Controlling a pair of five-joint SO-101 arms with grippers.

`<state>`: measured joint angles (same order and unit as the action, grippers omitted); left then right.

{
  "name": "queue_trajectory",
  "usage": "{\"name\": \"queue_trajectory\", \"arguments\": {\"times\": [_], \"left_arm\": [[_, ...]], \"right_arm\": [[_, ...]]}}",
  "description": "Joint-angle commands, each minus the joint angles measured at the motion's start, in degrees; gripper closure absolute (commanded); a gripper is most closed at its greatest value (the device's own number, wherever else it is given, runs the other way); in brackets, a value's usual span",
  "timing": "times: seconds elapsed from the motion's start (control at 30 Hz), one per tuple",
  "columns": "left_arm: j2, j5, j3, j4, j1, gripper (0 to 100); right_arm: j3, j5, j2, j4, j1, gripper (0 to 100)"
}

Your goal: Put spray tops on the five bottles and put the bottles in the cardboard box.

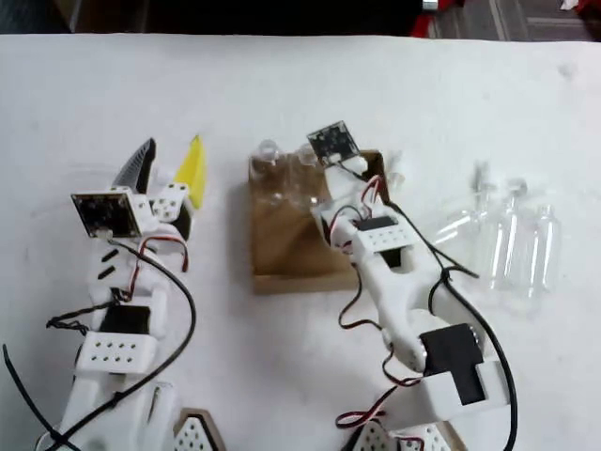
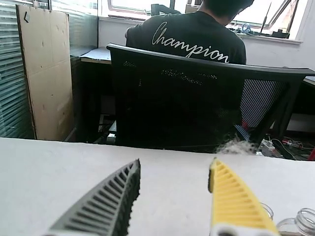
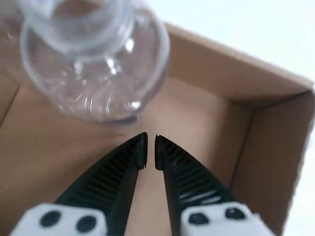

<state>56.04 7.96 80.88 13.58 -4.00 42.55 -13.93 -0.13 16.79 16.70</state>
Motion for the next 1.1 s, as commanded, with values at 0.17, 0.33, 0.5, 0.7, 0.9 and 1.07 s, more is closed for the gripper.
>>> {"name": "queue_trajectory", "arguments": {"times": [0.17, 0.33, 0.5, 0.7, 0.9, 1.07], "left_arm": [[1.8, -0.8, -3.6, -0.4, 0.7, 79], [1.8, -0.8, -3.6, -0.4, 0.7, 79], [1.8, -0.8, -3.6, -0.4, 0.7, 79], [1.8, -0.8, -3.6, -0.4, 0.7, 79], [1.8, -0.8, -3.5, -0.4, 0.7, 79], [1.8, -0.8, -2.8, 0.1, 0.7, 79]], "right_arm": [[-1.7, -0.1, -7.8, 7.1, 3.7, 98.1], [-1.7, 0.3, -4.2, 1.4, 6.0, 97.7], [-4.9, 0.3, 2.7, -2.2, 4.5, 97.7], [-9.2, -0.1, 5.0, 4.7, 3.8, 97.7], [-9.1, -0.3, -2.2, 14.6, 4.6, 98.1], [-9.1, -0.3, -11.7, 22.3, 2.9, 98.1]]}}
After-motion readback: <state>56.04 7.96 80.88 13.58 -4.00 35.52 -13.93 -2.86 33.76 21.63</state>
